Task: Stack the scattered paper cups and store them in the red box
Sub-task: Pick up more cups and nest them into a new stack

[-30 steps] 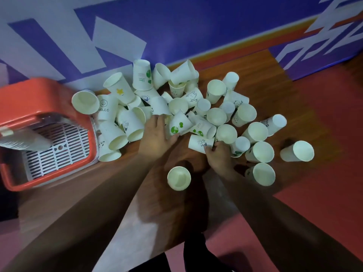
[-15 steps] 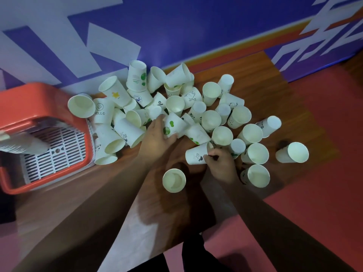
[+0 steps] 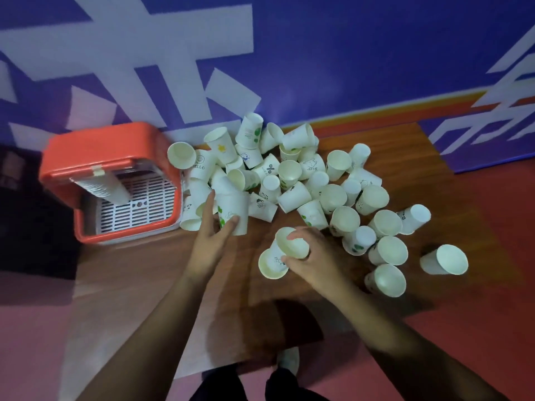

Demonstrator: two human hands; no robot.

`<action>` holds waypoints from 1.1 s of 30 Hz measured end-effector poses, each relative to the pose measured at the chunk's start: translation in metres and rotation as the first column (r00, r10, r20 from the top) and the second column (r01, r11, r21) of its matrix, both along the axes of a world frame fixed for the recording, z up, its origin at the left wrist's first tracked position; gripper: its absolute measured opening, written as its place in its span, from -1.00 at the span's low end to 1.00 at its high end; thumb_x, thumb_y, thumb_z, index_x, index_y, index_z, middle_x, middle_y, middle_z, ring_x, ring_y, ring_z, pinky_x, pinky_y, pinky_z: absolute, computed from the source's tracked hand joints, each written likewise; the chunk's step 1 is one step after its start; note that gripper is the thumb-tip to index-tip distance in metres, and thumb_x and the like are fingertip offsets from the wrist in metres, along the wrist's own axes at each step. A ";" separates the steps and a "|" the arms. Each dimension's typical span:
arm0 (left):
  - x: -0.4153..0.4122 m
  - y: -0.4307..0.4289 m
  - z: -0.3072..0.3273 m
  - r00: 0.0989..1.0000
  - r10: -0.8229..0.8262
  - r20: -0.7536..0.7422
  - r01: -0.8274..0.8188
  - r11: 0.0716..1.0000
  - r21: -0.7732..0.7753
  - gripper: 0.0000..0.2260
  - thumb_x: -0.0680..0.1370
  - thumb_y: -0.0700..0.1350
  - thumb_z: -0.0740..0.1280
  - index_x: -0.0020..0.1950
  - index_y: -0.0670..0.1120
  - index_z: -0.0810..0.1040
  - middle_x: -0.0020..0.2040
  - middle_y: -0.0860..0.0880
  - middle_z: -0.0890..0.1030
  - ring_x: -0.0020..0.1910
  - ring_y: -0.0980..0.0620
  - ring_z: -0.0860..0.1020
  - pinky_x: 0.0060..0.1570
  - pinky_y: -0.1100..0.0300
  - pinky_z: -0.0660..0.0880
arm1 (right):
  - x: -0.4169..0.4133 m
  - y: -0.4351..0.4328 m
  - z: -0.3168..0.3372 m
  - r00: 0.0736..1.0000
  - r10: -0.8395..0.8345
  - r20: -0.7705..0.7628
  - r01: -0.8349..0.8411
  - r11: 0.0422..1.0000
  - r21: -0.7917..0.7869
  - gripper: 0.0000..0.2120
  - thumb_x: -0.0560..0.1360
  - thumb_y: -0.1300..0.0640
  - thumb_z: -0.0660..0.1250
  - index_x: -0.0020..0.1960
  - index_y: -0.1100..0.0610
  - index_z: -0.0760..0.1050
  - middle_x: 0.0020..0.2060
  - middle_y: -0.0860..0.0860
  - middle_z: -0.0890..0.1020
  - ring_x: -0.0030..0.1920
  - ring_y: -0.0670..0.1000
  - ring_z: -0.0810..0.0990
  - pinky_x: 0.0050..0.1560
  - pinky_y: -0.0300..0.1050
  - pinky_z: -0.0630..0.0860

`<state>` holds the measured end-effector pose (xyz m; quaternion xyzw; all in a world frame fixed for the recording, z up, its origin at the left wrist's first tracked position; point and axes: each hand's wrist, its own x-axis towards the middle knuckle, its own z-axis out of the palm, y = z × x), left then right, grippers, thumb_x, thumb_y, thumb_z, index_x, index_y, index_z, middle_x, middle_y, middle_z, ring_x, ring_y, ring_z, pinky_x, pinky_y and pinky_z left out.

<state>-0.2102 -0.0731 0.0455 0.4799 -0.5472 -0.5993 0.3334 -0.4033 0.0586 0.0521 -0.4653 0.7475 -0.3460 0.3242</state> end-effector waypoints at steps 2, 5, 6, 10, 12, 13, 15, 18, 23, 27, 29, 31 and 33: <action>0.010 0.012 0.003 1.000 0.020 0.005 -0.020 1.000 0.008 -0.35 0.62 -0.09 0.39 0.55 0.37 0.16 0.20 0.01 0.54 0.08 0.29 0.59 0.11 0.29 0.55 | 0.011 0.001 -0.004 0.999 0.040 0.006 -0.040 0.997 0.073 -0.46 0.36 0.08 0.54 0.26 -0.08 0.42 0.20 -0.14 0.45 0.21 -0.10 0.42 0.10 -0.37 0.31; 0.022 0.028 0.004 0.999 0.038 -0.018 -0.038 0.999 -0.004 -0.37 0.61 -0.16 0.39 0.55 0.28 0.22 0.13 0.12 0.55 0.02 0.33 0.59 0.01 0.35 0.54 | 0.021 0.002 -0.020 0.983 0.134 -0.127 -0.119 0.985 0.122 -0.27 0.36 0.06 0.55 0.44 -0.03 0.30 0.33 -0.07 0.41 0.33 -0.04 0.39 0.28 -0.17 0.36; 0.025 0.033 0.003 0.999 0.036 -0.027 -0.036 0.999 -0.003 -0.37 0.60 -0.16 0.40 0.55 0.26 0.23 0.14 0.07 0.57 0.05 0.26 0.60 0.03 0.30 0.55 | 0.023 0.002 -0.026 0.970 0.170 -0.172 -0.145 0.978 0.147 -0.24 0.36 0.05 0.55 0.47 -0.01 0.28 0.37 -0.04 0.40 0.36 -0.01 0.38 0.33 -0.12 0.36; 0.035 0.047 -0.006 1.000 0.028 0.010 -0.028 0.998 0.056 -0.40 0.57 -0.13 0.45 0.50 0.28 0.30 0.15 0.07 0.60 0.12 0.23 0.62 0.04 0.27 0.55 | 0.026 0.002 -0.040 0.881 0.363 -0.303 -0.289 0.920 0.264 -0.14 0.37 -0.07 0.54 0.54 0.02 0.20 0.47 -0.02 0.34 0.47 0.04 0.30 0.43 -0.02 0.28; 0.038 0.054 -0.008 0.998 -0.025 0.056 0.023 0.999 0.048 -0.41 0.53 -0.07 0.49 0.45 0.32 0.34 0.21 0.13 0.62 0.19 0.15 0.61 0.11 0.21 0.55 | 0.024 0.002 -0.039 0.904 0.355 -0.238 -0.292 0.919 0.264 -0.17 0.39 -0.13 0.51 0.54 -0.01 0.22 0.51 -0.06 0.26 0.50 -0.02 0.22 0.45 -0.07 0.21; 0.039 0.055 -0.010 0.994 -0.059 0.088 0.055 0.998 0.044 -0.43 0.51 -0.04 0.51 0.44 0.28 0.37 0.23 0.14 0.61 0.20 0.14 0.60 0.16 0.16 0.54 | 0.024 0.002 -0.033 0.947 0.283 -0.156 -0.243 0.942 0.234 -0.25 0.41 -0.14 0.48 0.51 -0.02 0.27 0.49 -0.08 0.27 0.48 -0.06 0.25 0.44 -0.12 0.22; 0.038 0.058 -0.012 0.982 -0.128 0.142 0.123 0.991 0.045 -0.46 0.49 -0.02 0.53 0.43 0.16 0.44 0.25 0.14 0.61 0.18 0.19 0.59 0.21 0.11 0.51 | 0.025 0.000 -0.017 0.991 0.080 0.105 -0.097 0.981 0.168 -0.43 0.48 -0.16 0.40 0.43 -0.05 0.38 0.40 -0.10 0.40 0.35 -0.14 0.41 0.38 -0.12 0.37; 0.027 0.062 -0.012 0.959 -0.251 0.134 0.244 0.967 0.069 -0.49 0.45 -0.02 0.56 0.36 0.11 0.51 0.23 0.11 0.64 0.22 0.15 0.58 0.23 0.07 0.52 | 0.025 -0.002 0.007 0.923 -0.013 0.385 -0.035 0.992 0.118 -0.52 0.48 -0.17 0.40 0.35 -0.08 0.44 0.27 -0.10 0.55 0.22 -0.16 0.55 0.26 -0.09 0.50; 0.011 0.058 -0.016 0.926 -0.365 0.098 0.360 0.931 0.061 -0.49 0.45 -0.06 0.55 0.38 0.04 0.51 0.23 0.09 0.65 0.25 0.10 0.59 0.30 0.02 0.52 | 0.021 -0.003 0.009 0.929 -0.035 0.368 0.014 0.998 0.059 -0.72 0.42 0.10 0.49 0.09 -0.11 0.58 0.03 -0.10 0.68 0.07 -0.12 0.65 0.15 0.03 0.59; 0.009 0.040 -0.018 0.825 -0.538 0.172 0.540 0.841 0.041 -0.50 0.51 -0.13 0.52 0.41 0.08 0.48 0.28 0.15 0.60 0.28 0.22 0.55 0.30 0.30 0.43 | 0.019 0.002 0.000 0.952 -0.081 0.297 0.053 0.993 0.102 -0.63 0.37 0.07 0.51 0.15 -0.10 0.54 0.06 -0.10 0.66 0.08 -0.12 0.62 0.17 0.01 0.58; 0.014 0.024 -0.018 0.804 -0.526 0.276 0.543 0.840 0.019 -0.56 0.52 -0.02 0.51 0.36 0.15 0.50 0.30 0.17 0.56 0.25 0.32 0.51 0.24 0.40 0.39 | 0.020 0.005 -0.005 0.966 -0.111 0.233 0.081 0.987 0.135 -0.54 0.34 0.09 0.52 0.20 -0.10 0.50 0.11 -0.12 0.62 0.11 -0.10 0.60 0.18 0.00 0.57; 0.022 0.004 -0.022 0.820 -0.369 0.437 0.463 0.877 -0.128 -0.68 0.56 0.00 0.45 0.30 0.08 0.55 0.24 0.09 0.56 0.18 0.25 0.52 0.21 0.33 0.43 | 0.023 0.009 -0.010 0.989 -0.088 0.118 0.065 0.980 0.187 -0.42 0.32 0.07 0.55 0.29 -0.06 0.44 0.18 -0.13 0.54 0.19 -0.09 0.53 0.21 -0.06 0.53; 0.027 -0.019 -0.025 0.799 -0.183 0.573 0.417 0.856 -0.307 -0.74 0.58 -0.08 0.38 0.27 -0.03 0.56 0.20 -0.01 0.53 0.19 0.05 0.49 0.24 0.10 0.47 | 0.028 0.012 -0.018 1.000 -0.019 0.012 0.016 0.976 0.219 -0.36 0.33 0.06 0.57 0.34 -0.05 0.39 0.22 -0.14 0.49 0.24 -0.11 0.46 0.22 -0.19 0.46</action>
